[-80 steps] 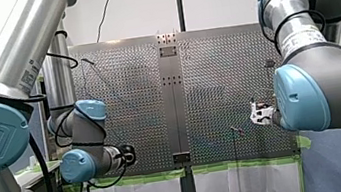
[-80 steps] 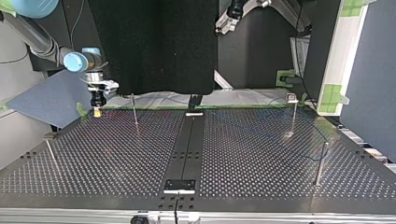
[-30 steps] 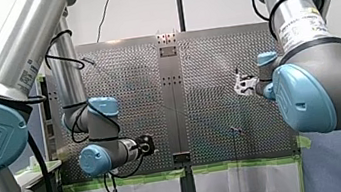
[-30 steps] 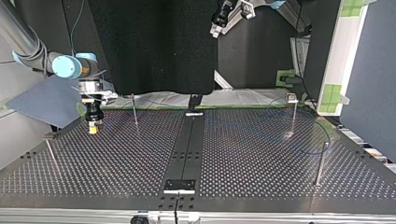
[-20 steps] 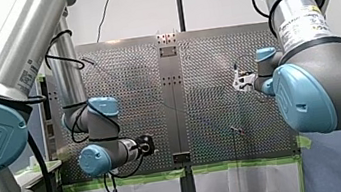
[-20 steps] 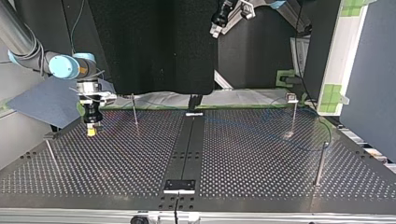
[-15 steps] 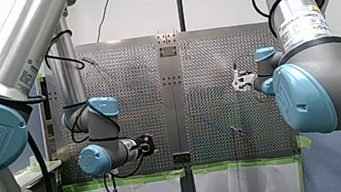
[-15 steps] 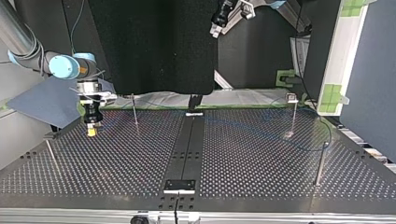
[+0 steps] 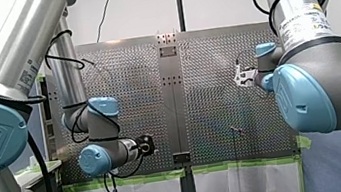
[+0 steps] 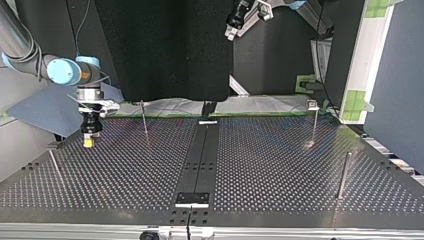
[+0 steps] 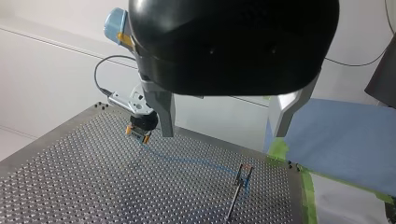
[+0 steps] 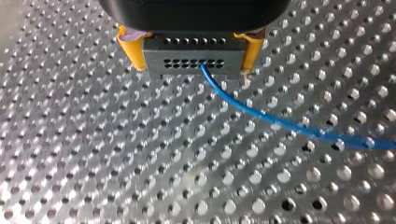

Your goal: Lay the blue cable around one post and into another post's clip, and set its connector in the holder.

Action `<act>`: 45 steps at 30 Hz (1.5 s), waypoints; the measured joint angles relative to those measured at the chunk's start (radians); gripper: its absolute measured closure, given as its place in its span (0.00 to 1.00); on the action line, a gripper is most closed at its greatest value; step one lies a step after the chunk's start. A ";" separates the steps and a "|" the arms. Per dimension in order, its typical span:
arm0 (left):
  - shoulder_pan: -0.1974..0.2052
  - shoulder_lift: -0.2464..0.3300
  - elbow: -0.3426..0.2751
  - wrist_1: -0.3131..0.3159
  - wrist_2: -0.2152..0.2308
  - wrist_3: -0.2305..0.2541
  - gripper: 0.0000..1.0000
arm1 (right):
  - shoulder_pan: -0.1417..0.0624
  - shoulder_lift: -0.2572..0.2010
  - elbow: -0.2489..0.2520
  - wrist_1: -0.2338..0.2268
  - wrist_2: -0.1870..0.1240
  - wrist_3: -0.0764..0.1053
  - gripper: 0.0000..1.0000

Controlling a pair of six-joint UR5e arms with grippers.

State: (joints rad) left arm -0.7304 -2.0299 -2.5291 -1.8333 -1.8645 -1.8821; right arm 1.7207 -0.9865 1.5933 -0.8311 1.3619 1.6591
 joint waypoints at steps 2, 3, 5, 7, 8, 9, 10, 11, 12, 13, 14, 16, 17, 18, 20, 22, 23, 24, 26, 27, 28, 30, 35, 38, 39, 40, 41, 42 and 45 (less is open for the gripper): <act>0.000 0.000 0.000 0.000 0.000 0.000 0.01 | -0.001 -0.001 0.000 0.013 0.018 0.003 0.90; 0.000 0.000 0.000 0.000 0.000 0.000 0.01 | -0.002 -0.002 0.000 0.019 0.027 0.004 0.90; 0.000 0.000 0.000 0.000 0.000 0.000 0.01 | -0.002 -0.003 0.000 0.033 0.044 0.006 0.90; 0.000 0.000 0.000 0.000 0.000 0.000 0.01 | -0.003 -0.004 0.000 0.049 0.058 0.006 0.90; 0.000 0.000 0.000 0.000 0.000 0.000 0.01 | -0.004 -0.004 0.000 0.055 0.061 0.007 0.90; 0.000 0.000 0.000 0.000 0.000 0.000 0.01 | -0.004 -0.005 0.000 0.060 0.064 0.007 0.90; 0.000 0.000 0.000 0.000 0.000 0.000 0.01 | -0.004 -0.006 0.000 0.067 0.066 0.008 0.90; 0.000 0.000 0.000 0.000 0.000 0.000 0.01 | -0.005 -0.008 0.000 0.071 0.067 0.008 0.90; 0.000 0.000 0.000 0.000 0.000 0.000 0.01 | -0.005 -0.009 0.000 0.076 0.068 0.009 0.90; 0.000 0.000 0.000 0.000 0.000 0.000 0.01 | -0.006 -0.013 0.000 0.082 0.069 0.009 0.90; 0.000 0.000 0.000 0.000 0.000 0.000 0.01 | -0.006 -0.016 0.000 0.086 0.069 0.010 0.90; 0.000 0.000 0.000 0.000 0.000 0.000 0.01 | -0.007 -0.025 0.000 0.095 0.072 0.011 0.90; 0.000 0.000 0.000 0.000 0.000 0.000 0.01 | -0.007 -0.030 0.000 0.099 0.073 0.011 0.90; 0.000 0.000 0.000 0.000 0.000 0.000 0.01 | -0.008 -0.036 0.000 0.103 0.075 0.011 0.90; 0.000 0.000 0.000 0.000 0.000 0.000 0.01 | -0.009 -0.051 0.001 0.114 0.079 0.012 0.90; 0.000 0.000 0.000 0.000 0.000 0.000 0.01 | -0.010 -0.069 0.001 0.126 0.080 0.013 0.90; 0.000 0.000 0.000 0.000 0.000 0.000 0.01 | -0.011 -0.077 0.001 0.131 0.081 0.014 0.90; 0.000 0.000 0.000 0.000 0.000 0.000 0.01 | -0.011 -0.085 0.001 0.135 0.081 0.013 0.90; 0.000 0.000 0.000 0.000 0.000 0.000 0.01 | -0.011 -0.098 0.001 0.145 0.082 0.013 0.90; 0.000 0.000 0.000 0.000 0.000 0.000 0.01 | -0.011 -0.101 0.001 0.150 0.084 0.014 0.90; 0.000 0.000 0.000 0.000 -0.001 0.000 0.01 | -0.011 -0.104 0.001 0.157 0.089 0.014 0.90; 0.000 0.000 0.000 0.000 -0.004 0.000 0.01 | -0.010 -0.107 0.001 0.170 0.100 0.014 0.90; 0.000 0.000 0.000 0.000 -0.010 -0.001 0.01 | -0.009 -0.109 0.001 0.217 0.145 0.013 0.90; 0.000 0.000 0.000 0.000 -0.012 -0.001 0.01 | -0.009 -0.111 0.001 0.242 0.171 0.008 0.90; 0.000 0.000 0.000 0.000 -0.012 0.000 0.01 | -0.009 -0.112 0.001 0.250 0.178 0.006 0.90; 0.000 0.000 0.000 0.000 -0.012 0.000 0.01 | -0.009 -0.113 0.001 0.260 0.188 0.001 0.90; 0.000 0.000 0.000 0.000 -0.012 0.000 0.01 | -0.009 -0.116 0.001 0.268 0.196 -0.004 0.90; 0.000 0.000 0.000 0.000 -0.012 0.000 0.01 | -0.009 -0.120 0.001 0.275 0.204 -0.010 0.90; 0.000 0.000 0.001 0.000 -0.015 0.000 0.01 | -0.010 -0.139 0.001 0.301 0.230 -0.025 0.90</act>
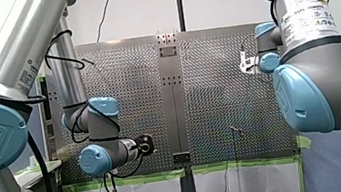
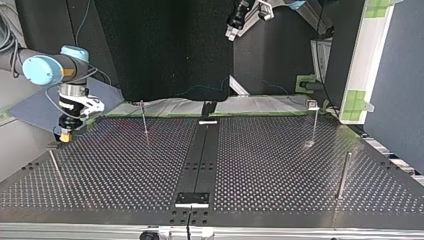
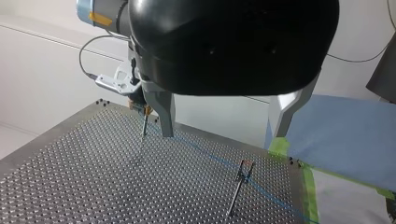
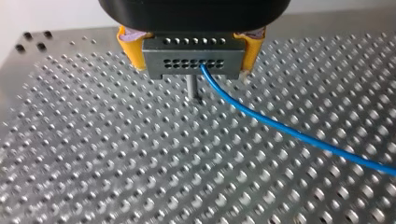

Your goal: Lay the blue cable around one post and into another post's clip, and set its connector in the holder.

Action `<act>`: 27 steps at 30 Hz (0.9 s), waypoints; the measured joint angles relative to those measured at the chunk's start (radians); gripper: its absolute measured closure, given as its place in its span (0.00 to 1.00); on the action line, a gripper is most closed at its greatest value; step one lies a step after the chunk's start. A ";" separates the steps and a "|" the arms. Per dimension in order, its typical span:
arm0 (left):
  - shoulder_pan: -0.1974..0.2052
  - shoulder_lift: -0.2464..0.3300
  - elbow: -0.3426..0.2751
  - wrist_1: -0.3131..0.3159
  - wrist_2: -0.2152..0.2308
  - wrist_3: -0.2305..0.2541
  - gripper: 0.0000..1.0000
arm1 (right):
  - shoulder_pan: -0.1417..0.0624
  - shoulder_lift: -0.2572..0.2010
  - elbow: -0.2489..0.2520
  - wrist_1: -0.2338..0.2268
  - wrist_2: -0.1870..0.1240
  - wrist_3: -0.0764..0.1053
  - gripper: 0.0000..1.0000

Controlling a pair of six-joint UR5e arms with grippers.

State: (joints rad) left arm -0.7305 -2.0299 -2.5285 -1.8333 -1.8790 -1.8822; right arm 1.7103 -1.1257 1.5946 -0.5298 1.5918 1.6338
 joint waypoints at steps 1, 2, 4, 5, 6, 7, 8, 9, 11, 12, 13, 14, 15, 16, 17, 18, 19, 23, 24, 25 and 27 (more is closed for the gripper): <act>0.000 0.000 0.000 0.000 -0.002 0.000 0.01 | -0.001 -0.009 0.000 0.010 0.010 -0.005 0.90; 0.000 0.000 0.000 0.000 -0.004 0.000 0.01 | -0.001 -0.016 0.000 0.018 0.018 -0.008 0.90; 0.000 0.000 0.001 0.000 -0.007 0.000 0.01 | -0.004 -0.034 0.000 0.031 0.036 -0.016 0.90; 0.000 0.000 0.001 -0.001 -0.010 0.000 0.01 | -0.005 -0.041 0.000 0.034 0.044 -0.020 0.90; 0.000 0.000 0.001 -0.002 -0.013 0.000 0.01 | -0.006 -0.049 0.000 0.035 0.052 -0.024 0.90; 0.000 0.000 0.001 -0.004 -0.015 0.000 0.01 | -0.008 -0.058 0.000 0.035 0.063 -0.030 0.90; 0.000 0.000 0.001 -0.006 -0.018 0.000 0.01 | -0.010 -0.062 0.000 0.035 0.070 -0.035 0.90; 0.000 0.000 0.001 -0.008 -0.020 0.000 0.01 | -0.011 -0.064 0.000 0.035 0.076 -0.041 0.90; 0.001 0.000 0.003 -0.014 -0.023 0.000 0.01 | -0.015 -0.068 0.000 0.036 0.083 -0.055 0.87; 0.001 0.000 0.004 -0.018 -0.024 0.000 0.01 | -0.017 -0.068 0.000 0.036 0.084 -0.061 0.87; 0.001 0.000 0.005 -0.021 -0.024 0.001 0.01 | -0.021 -0.068 0.000 0.035 0.083 -0.070 0.87; 0.000 0.000 0.007 -0.027 -0.025 0.001 0.01 | -0.024 -0.068 0.000 0.034 0.080 -0.077 0.83; 0.000 0.000 0.009 -0.032 -0.025 0.001 0.01 | -0.028 -0.067 0.000 0.034 0.076 -0.083 0.83; 0.000 0.000 0.012 -0.038 -0.027 0.001 0.01 | -0.032 -0.065 0.000 0.033 0.069 -0.090 0.83; 0.000 0.000 0.016 -0.047 -0.029 0.002 0.01 | -0.036 -0.062 0.000 0.032 0.063 -0.095 0.80; 0.000 0.000 0.020 -0.054 -0.030 0.002 0.01 | -0.039 -0.059 0.000 0.032 0.057 -0.099 0.80; 0.000 0.000 0.023 -0.060 -0.032 0.002 0.01 | -0.044 -0.055 0.000 0.031 0.047 -0.104 0.80; 0.000 0.000 0.042 -0.091 -0.036 0.006 0.01 | -0.062 -0.043 -0.001 0.029 0.015 -0.117 0.77; 0.000 0.000 0.046 -0.098 -0.037 0.006 0.01 | -0.066 -0.041 -0.001 0.029 0.008 -0.120 0.77; 0.000 0.000 0.050 -0.105 -0.037 0.007 0.01 | -0.071 -0.038 -0.001 0.028 -0.002 -0.123 0.77; -0.001 0.000 0.057 -0.121 -0.038 0.007 0.01 | -0.079 -0.036 -0.001 0.028 -0.016 -0.127 0.77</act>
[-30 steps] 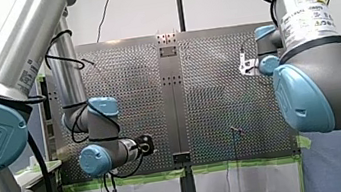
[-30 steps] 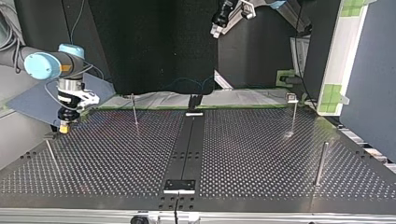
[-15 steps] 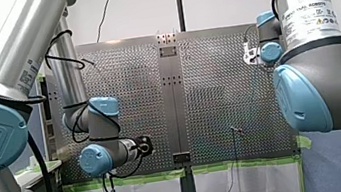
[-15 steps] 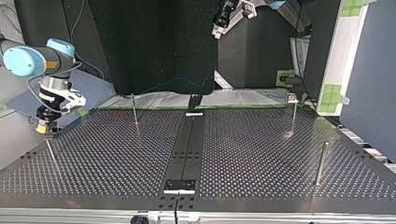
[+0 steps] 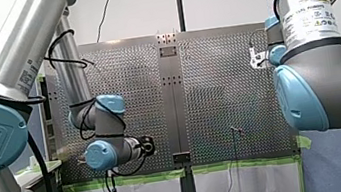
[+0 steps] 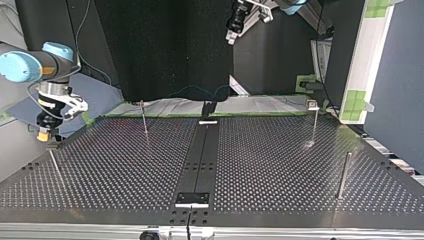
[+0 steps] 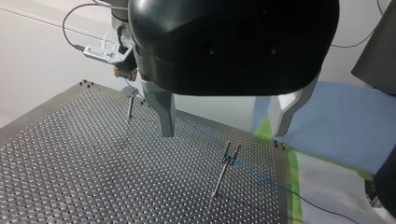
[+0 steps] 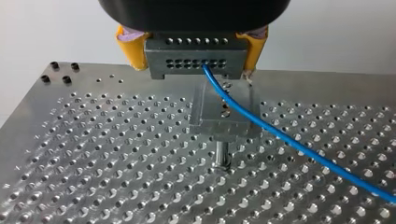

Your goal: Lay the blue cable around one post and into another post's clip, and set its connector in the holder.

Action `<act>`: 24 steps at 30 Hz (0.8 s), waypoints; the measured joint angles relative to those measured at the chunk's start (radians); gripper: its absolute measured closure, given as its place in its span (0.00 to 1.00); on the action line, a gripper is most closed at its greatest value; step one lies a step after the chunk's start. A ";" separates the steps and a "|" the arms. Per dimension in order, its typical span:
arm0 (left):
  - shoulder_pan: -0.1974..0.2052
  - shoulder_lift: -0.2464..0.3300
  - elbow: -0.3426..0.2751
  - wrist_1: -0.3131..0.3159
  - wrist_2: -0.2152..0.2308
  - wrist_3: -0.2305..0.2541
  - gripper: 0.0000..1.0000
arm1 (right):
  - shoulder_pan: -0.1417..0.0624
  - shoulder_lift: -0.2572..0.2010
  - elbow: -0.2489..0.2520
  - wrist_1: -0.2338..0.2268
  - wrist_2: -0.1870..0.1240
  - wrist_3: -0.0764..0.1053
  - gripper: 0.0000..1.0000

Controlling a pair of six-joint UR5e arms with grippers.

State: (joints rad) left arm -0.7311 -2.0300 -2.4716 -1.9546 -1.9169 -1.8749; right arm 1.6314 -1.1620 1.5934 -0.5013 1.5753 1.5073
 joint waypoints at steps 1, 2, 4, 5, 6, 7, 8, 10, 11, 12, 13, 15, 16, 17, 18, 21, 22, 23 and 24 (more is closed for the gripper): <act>0.000 0.000 0.002 -0.006 0.000 0.000 0.01 | -0.006 0.001 0.000 0.000 -0.010 -0.002 0.77; -0.001 0.000 0.004 -0.011 -0.001 0.000 0.01 | -0.011 0.002 0.000 0.001 -0.017 -0.002 0.77; -0.001 0.000 0.006 -0.018 -0.003 0.000 0.01 | -0.021 0.002 0.000 0.001 -0.035 -0.003 0.77; -0.001 0.000 0.006 -0.021 -0.007 0.000 0.01 | -0.026 0.003 0.000 0.001 -0.043 -0.003 0.77; -0.002 0.000 0.006 -0.024 -0.012 0.001 0.01 | -0.030 0.003 0.000 0.001 -0.051 -0.004 0.77; -0.003 0.000 0.007 -0.026 -0.017 0.001 0.01 | -0.035 0.004 0.001 0.000 -0.062 -0.004 0.77; -0.004 0.000 0.007 -0.028 -0.022 0.001 0.01 | -0.038 0.005 0.001 0.000 -0.071 -0.004 0.77; -0.006 0.000 0.007 -0.030 -0.027 0.002 0.01 | -0.046 0.007 0.001 0.000 -0.090 -0.004 0.77; -0.007 0.000 0.007 -0.032 -0.029 0.002 0.01 | -0.049 0.007 0.001 -0.001 -0.098 -0.004 0.82; -0.008 0.000 0.007 -0.033 -0.031 0.003 0.01 | -0.052 0.008 0.001 -0.001 -0.106 -0.004 0.82; -0.009 0.000 0.007 -0.034 -0.032 0.003 0.01 | -0.056 0.009 0.001 -0.001 -0.118 -0.004 0.82; -0.011 0.000 0.007 -0.035 -0.033 0.003 0.01 | -0.060 0.011 0.001 0.000 -0.134 -0.004 0.91; -0.012 0.000 0.007 -0.035 -0.033 0.003 0.01 | -0.063 0.012 0.001 0.001 -0.145 -0.004 0.91; -0.013 0.000 0.007 -0.036 -0.033 0.003 0.01 | -0.065 0.012 0.001 0.001 -0.153 -0.004 0.98; -0.014 0.000 0.007 -0.036 -0.033 0.003 0.01 | -0.066 0.013 0.001 0.002 -0.161 -0.004 0.98; -0.017 0.000 0.007 -0.037 -0.034 0.003 0.01 | -0.070 0.014 0.001 0.003 -0.189 -0.004 0.98; -0.017 0.000 0.007 -0.038 -0.035 0.003 0.01 | -0.071 0.015 0.001 0.003 -0.200 -0.003 0.98; -0.017 0.000 0.007 -0.038 -0.038 0.003 0.01 | -0.072 0.015 0.001 0.003 -0.208 -0.003 0.98; -0.018 0.000 0.007 -0.038 -0.040 0.003 0.01 | -0.073 0.016 0.001 0.003 -0.216 -0.002 0.98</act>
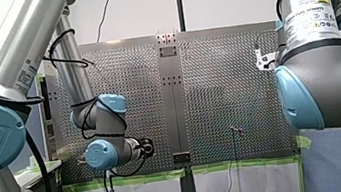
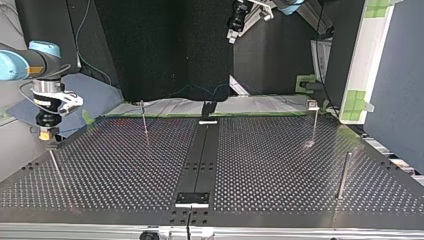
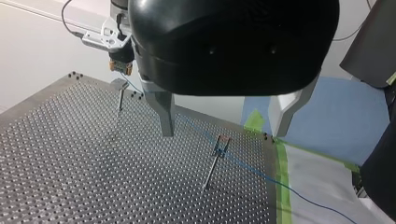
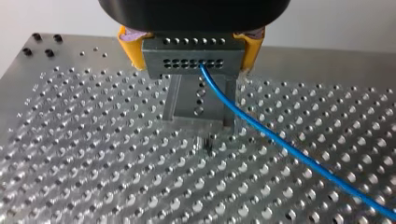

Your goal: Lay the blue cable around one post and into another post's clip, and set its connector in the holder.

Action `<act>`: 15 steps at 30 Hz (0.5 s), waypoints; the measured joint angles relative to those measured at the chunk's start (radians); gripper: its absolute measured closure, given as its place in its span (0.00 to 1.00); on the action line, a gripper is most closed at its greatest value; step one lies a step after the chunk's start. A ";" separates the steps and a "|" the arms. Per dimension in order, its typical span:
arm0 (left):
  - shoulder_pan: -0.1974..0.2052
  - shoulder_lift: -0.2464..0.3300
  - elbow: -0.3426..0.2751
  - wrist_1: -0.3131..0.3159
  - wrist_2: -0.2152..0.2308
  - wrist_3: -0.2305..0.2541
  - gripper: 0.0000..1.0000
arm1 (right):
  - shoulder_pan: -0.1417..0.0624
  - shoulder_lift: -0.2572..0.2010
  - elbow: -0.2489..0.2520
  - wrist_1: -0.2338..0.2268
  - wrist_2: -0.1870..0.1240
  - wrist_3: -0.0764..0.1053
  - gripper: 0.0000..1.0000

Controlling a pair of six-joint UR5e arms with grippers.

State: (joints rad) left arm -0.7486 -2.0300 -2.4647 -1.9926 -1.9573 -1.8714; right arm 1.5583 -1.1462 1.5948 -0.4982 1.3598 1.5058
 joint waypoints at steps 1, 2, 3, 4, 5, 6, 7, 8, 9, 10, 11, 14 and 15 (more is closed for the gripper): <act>0.000 0.000 0.000 0.000 -0.003 0.000 0.01 | -0.001 0.000 0.000 -0.001 -0.010 0.001 0.98; -0.001 0.000 0.000 0.000 -0.005 0.000 0.01 | -0.002 0.001 0.000 -0.002 -0.017 0.002 0.98; -0.001 0.000 0.000 0.000 -0.007 0.000 0.01 | -0.004 0.001 0.000 -0.004 -0.024 0.003 0.98; -0.001 0.000 0.000 0.000 -0.008 0.000 0.01 | -0.006 0.001 0.000 -0.007 -0.031 0.005 0.98; -0.002 0.000 0.000 0.000 -0.010 0.000 0.01 | -0.007 0.001 0.000 -0.010 -0.035 0.006 0.98; -0.002 0.000 0.000 0.000 -0.010 0.000 0.01 | -0.009 0.001 0.000 -0.013 -0.039 0.008 0.98; -0.002 0.000 0.000 0.000 -0.011 0.000 0.01 | -0.011 0.002 0.000 -0.017 -0.045 0.011 0.98; -0.002 0.000 0.000 0.000 -0.011 0.000 0.01 | -0.013 0.003 0.000 -0.019 -0.050 0.014 0.98; -0.002 0.000 0.000 0.001 -0.011 0.000 0.01 | -0.016 0.004 0.000 -0.021 -0.054 0.016 0.98; -0.002 0.000 0.000 0.001 -0.011 0.000 0.01 | -0.019 0.007 0.000 -0.023 -0.059 0.019 0.98; -0.002 0.000 0.000 0.001 -0.011 0.000 0.01 | -0.021 0.009 0.000 -0.023 -0.061 0.020 0.98; -0.002 0.000 0.000 0.001 -0.011 0.000 0.01 | -0.028 0.021 -0.001 -0.024 -0.065 0.023 0.98; -0.002 0.000 0.000 0.001 -0.011 0.000 0.01 | -0.031 0.025 -0.002 -0.024 -0.066 0.023 0.98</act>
State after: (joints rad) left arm -0.7509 -2.0300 -2.4647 -1.9912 -1.9688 -1.8714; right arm 1.5278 -1.1210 1.5928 -0.5218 1.2939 1.5288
